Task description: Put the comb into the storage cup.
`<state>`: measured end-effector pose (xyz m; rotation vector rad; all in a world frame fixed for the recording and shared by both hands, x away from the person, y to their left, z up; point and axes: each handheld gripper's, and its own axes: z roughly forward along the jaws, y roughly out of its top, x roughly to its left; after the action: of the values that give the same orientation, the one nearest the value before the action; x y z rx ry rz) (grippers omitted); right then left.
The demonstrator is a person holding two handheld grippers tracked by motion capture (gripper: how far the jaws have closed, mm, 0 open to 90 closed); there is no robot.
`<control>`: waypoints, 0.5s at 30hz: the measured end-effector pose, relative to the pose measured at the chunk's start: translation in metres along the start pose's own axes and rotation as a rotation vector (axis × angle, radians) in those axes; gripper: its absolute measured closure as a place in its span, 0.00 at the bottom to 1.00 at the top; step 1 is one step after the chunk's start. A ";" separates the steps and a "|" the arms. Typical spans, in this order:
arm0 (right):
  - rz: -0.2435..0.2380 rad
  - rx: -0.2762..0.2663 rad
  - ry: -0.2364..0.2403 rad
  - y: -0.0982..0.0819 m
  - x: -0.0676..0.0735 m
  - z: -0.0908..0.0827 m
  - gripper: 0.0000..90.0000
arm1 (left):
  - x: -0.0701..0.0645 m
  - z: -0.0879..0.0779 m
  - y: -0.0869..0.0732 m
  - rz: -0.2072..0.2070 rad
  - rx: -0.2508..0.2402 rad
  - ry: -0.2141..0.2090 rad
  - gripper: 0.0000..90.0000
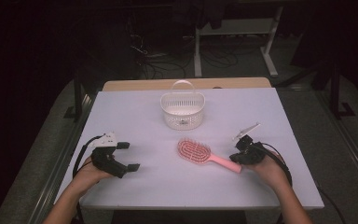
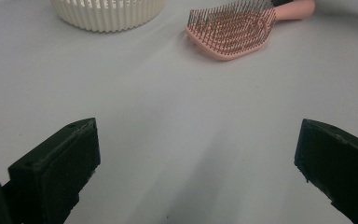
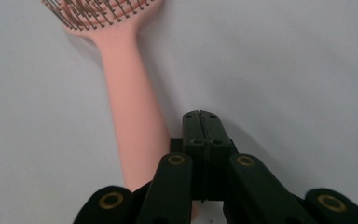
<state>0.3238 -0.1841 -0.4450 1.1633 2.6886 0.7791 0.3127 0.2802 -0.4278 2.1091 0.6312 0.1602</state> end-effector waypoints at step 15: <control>-0.024 -0.004 0.021 -0.010 0.014 -0.006 0.99 | 0.000 0.000 0.000 -0.001 0.000 -0.001 0.00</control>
<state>0.3058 -0.1827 -0.4441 1.1266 2.7112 0.7980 0.3125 0.2801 -0.4277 2.1088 0.6314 0.1594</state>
